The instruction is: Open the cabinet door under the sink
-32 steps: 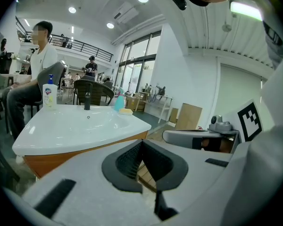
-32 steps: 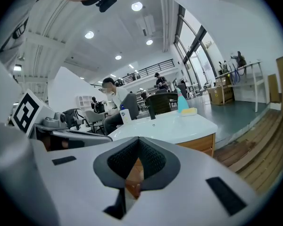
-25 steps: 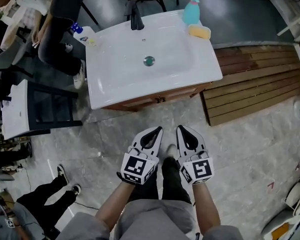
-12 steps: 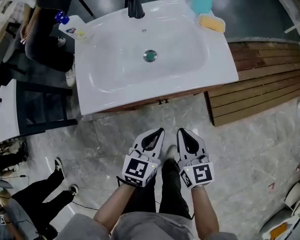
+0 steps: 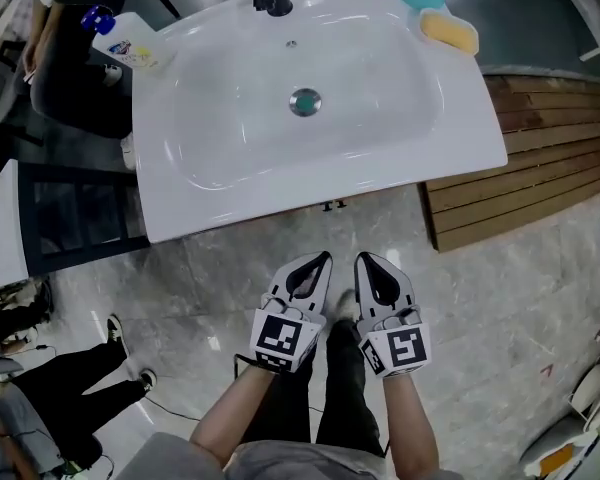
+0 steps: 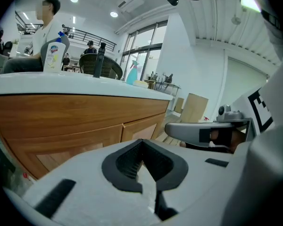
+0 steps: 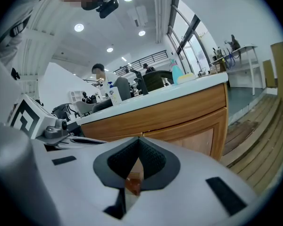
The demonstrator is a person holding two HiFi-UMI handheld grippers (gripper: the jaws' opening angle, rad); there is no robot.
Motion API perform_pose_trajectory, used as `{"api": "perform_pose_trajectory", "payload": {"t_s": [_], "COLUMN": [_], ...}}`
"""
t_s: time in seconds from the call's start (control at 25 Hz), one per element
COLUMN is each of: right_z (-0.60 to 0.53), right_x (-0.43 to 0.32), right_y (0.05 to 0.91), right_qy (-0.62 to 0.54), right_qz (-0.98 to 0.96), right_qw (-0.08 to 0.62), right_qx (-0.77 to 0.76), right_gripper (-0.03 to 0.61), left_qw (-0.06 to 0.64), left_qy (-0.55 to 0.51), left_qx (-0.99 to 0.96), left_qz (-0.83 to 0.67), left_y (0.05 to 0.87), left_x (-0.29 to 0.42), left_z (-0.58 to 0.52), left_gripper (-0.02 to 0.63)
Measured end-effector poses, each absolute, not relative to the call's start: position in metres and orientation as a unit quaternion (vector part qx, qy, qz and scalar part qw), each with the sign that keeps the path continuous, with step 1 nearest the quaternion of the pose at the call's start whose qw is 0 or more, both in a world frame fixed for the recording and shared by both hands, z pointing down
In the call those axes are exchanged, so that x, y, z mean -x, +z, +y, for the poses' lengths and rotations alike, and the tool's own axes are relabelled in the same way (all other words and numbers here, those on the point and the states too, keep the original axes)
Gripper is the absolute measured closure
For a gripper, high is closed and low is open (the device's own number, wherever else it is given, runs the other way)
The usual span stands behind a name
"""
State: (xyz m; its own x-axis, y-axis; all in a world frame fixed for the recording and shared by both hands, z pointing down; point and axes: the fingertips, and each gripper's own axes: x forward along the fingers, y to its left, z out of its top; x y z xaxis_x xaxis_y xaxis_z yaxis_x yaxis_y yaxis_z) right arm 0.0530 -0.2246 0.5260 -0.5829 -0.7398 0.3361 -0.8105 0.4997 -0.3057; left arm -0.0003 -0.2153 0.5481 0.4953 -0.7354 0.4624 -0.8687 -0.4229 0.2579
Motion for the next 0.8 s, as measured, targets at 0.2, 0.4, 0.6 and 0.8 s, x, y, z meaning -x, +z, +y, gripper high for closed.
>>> {"api": "perform_pose_trajectory", "payload": {"t_s": [0.2,0.4,0.6,0.8], "right_z": [-0.228,-0.23,-0.239,-0.245], "right_x": [-0.05,-0.046,-0.047,-0.051], "right_y": [0.559,0.59,0.61,0.619], "right_qy": [0.232,0.238,0.238,0.241], "right_qz": [-0.859,-0.861,-0.861,-0.859], "right_qw": [0.08,0.089,0.09,0.09], "right_qx": [-0.449,-0.44,-0.44,-0.443], "right_gripper": [0.569,0.569,0.569,0.569], "left_qw": [0.242,0.257,0.259,0.26], "left_qy": [0.143,0.145,0.148,0.152], "left_qx": [-0.823,-0.812,-0.811,-0.805], "left_qz": [-0.493,-0.503,-0.504,-0.511], "left_y": [0.583,0.617,0.643,0.655], "left_x": [0.006,0.009,0.007,0.006], "left_z": [-0.224,-0.228,-0.233,-0.242], "left_gripper": [0.606,0.606,0.606,0.606]}}
